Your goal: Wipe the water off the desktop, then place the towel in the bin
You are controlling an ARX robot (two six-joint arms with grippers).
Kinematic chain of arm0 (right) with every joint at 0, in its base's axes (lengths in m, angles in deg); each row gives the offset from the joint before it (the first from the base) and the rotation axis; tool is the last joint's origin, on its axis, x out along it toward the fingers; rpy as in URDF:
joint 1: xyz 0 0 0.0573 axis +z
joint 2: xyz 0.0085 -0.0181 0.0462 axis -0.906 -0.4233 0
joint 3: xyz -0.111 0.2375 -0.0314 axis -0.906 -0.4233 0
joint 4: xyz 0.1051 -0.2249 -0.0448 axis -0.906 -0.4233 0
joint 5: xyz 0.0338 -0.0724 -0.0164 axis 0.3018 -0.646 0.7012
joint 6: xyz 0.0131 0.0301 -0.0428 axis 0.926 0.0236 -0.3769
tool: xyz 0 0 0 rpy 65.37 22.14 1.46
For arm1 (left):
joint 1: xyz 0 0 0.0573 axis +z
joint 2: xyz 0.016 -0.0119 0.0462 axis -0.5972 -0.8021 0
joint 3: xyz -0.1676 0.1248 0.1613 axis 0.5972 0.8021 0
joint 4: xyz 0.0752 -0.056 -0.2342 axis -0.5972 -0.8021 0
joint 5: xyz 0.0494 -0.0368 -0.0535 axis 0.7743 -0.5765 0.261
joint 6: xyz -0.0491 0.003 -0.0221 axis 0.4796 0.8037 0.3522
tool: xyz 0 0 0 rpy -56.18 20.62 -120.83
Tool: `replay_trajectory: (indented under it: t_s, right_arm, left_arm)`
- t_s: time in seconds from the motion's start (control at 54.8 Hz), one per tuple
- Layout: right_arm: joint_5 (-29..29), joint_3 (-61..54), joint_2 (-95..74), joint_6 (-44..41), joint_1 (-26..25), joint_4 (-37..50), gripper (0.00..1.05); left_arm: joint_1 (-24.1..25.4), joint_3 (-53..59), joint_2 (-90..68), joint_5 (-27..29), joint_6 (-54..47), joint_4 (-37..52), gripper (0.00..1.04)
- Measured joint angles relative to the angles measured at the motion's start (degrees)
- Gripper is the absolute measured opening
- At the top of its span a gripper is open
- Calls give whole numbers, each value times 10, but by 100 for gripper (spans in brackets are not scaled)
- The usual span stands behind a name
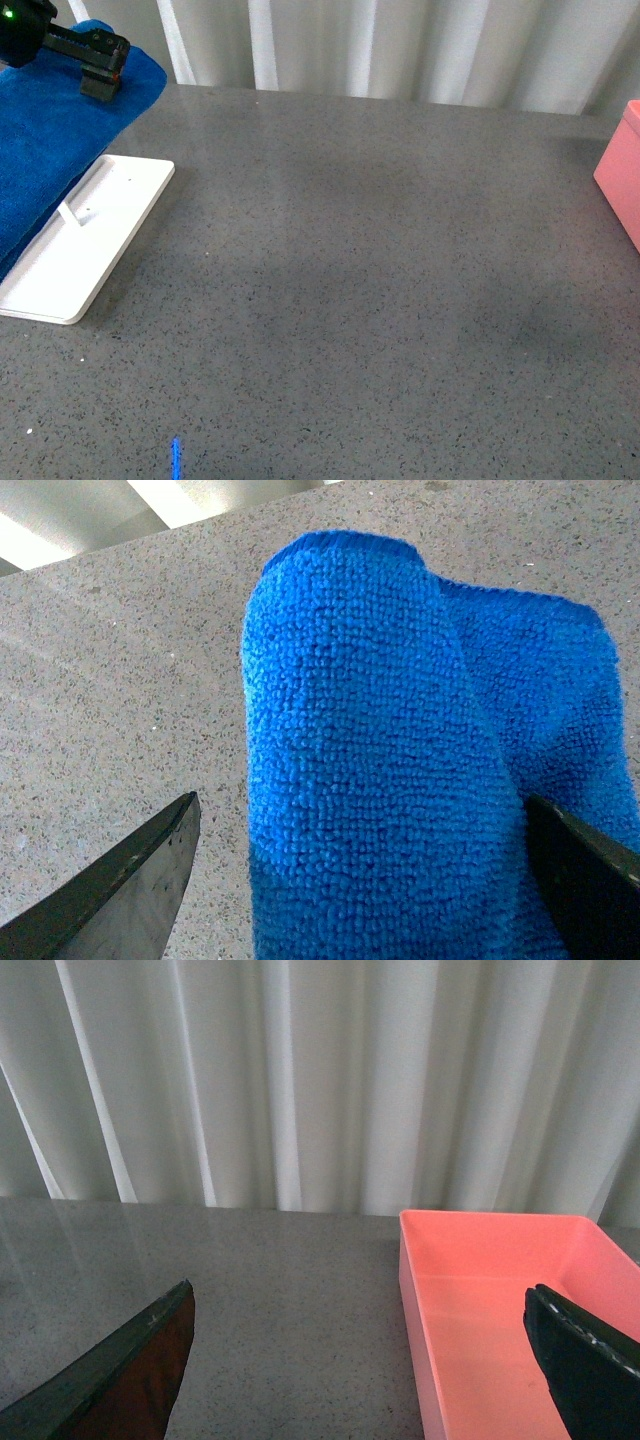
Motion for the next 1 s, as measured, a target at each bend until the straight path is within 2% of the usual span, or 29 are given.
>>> replay_trajectory:
  t_s: [0.237, 0.347, 0.493, 0.766, 1.003]
  right_arm:
    - [0, 0, 0, 0, 0, 0, 98]
    - [0, 0, 0, 0, 0, 0, 98]
    - [0, 0, 0, 0, 0, 0, 98]
    - [0, 0, 0, 0, 0, 0, 98]
    - [0, 0, 0, 0, 0, 0, 98]
  left_arm:
    - [2, 0, -1, 2, 0, 0, 64]
    - [3, -1, -1, 2, 1, -3, 39]
    - [3, -1, 3, 7, 2, -3, 20]
    - [1, 5, 20, 7, -2, 0, 6]
    - [-2, 13, 52, -6, 13, -16, 6]
